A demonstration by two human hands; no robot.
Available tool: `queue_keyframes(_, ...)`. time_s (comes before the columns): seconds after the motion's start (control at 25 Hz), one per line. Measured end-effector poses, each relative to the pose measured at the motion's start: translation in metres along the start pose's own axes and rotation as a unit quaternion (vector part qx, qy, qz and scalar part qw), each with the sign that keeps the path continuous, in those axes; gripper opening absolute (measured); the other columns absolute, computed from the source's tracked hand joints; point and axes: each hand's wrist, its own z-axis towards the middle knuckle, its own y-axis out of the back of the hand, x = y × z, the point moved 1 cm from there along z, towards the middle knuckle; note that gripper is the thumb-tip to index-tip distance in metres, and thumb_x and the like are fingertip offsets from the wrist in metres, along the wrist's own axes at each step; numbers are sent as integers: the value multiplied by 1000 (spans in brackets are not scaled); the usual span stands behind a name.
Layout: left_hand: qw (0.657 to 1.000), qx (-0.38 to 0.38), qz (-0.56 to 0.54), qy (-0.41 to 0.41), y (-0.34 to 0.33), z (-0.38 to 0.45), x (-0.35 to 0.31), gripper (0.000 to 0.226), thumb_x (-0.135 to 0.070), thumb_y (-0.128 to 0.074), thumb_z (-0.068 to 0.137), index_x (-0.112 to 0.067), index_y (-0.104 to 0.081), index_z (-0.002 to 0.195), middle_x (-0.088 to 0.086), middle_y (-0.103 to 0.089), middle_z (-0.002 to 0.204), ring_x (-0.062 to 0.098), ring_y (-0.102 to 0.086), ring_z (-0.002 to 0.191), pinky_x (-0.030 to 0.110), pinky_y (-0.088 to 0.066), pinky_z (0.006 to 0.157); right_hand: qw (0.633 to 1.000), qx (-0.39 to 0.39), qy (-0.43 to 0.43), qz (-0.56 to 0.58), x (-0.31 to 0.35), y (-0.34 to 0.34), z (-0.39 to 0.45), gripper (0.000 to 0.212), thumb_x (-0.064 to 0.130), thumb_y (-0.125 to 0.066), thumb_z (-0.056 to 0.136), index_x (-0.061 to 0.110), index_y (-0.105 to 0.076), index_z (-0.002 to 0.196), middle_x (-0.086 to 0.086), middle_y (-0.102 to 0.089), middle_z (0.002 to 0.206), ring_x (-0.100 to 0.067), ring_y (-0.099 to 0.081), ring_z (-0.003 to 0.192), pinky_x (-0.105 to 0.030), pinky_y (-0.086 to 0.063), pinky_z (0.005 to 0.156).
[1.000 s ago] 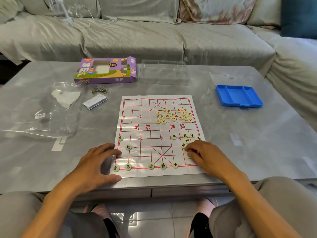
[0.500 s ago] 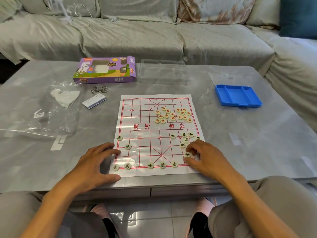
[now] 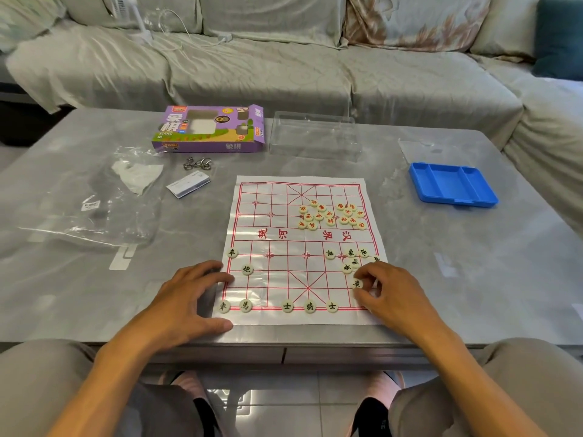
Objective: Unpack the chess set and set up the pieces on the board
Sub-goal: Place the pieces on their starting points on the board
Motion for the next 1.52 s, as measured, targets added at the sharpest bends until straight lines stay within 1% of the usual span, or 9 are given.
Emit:
queue_keyframes(0.2,1000,-9,9,0,-1,1,2,77,-61,-74,68,-47,-36,135,-22,-18,152,8,-18,139,39,-25,115,992,-22,66,106,72,0,27,14,34,-66,87,35,-61,100,21,-61,90,-5,-57,77,-15,-48,75)
queue_keyframes(0.32,1000,-15,8,-3,-1,0,3,78,-60,-73,68,-47,-36,135,-23,-18,152,7,-17,139,37,-24,115,993,12,95,71,110,-32,64,21,28,-61,88,25,-65,109,10,-66,99,-7,-57,88,-26,-50,82)
queue_keyframes(0.4,1000,-14,8,-3,-2,-1,2,79,-61,-72,69,-46,-34,137,-22,-16,153,7,-16,140,37,-24,115,995,33,85,34,119,-52,81,24,28,-58,89,23,-65,112,6,-66,109,-13,-58,97,-27,-48,83)
queue_keyframes(0.72,1000,-9,25,2,-1,2,3,80,-63,-71,69,-47,-32,137,-23,-15,153,8,-15,141,37,-22,115,996,19,90,19,113,-64,84,25,32,-58,90,25,-61,114,6,-62,110,-6,-49,87,-19,-37,73)
queue_keyframes(0.88,1000,-14,13,0,-1,1,1,80,-61,-72,70,-46,-32,138,-22,-16,153,8,-15,141,38,-24,115,994,1,105,33,108,-51,77,30,32,-58,90,25,-58,119,7,-62,109,-8,-51,94,-23,-42,77)
queue_keyframes(1.04,1000,-14,17,-2,-2,0,4,79,-63,-71,69,-47,-33,137,-23,-15,153,7,-15,140,38,-23,115,992,-113,-16,-47,66,-19,72,28,45,-58,88,26,-63,107,7,-66,107,-11,-57,98,-30,-50,87)
queue_keyframes(1.2,1000,-13,18,-4,-1,0,2,78,-63,-72,68,-48,-34,135,-23,-16,152,7,-16,139,38,-24,116,989,-63,-23,-128,45,-20,61,30,45,-51,93,25,-62,113,4,-64,118,-15,-55,106,-33,-47,97)
queue_keyframes(1.4,1000,-12,16,-1,-1,0,2,78,-63,-71,69,-49,-32,136,-24,-15,153,7,-15,140,37,-24,114,995,-76,-13,-64,41,-23,65,21,40,-58,90,27,-64,105,8,-65,112,-12,-52,100,-28,-46,91)
queue_keyframes(1.52,1000,-11,16,-4,0,0,1,79,-62,-71,70,-48,-31,136,-23,-14,153,6,-14,140,35,-23,114,998,-56,19,-24,45,-25,67,23,35,-63,88,29,-63,110,8,-65,112,-9,-50,102,-23,-43,89)
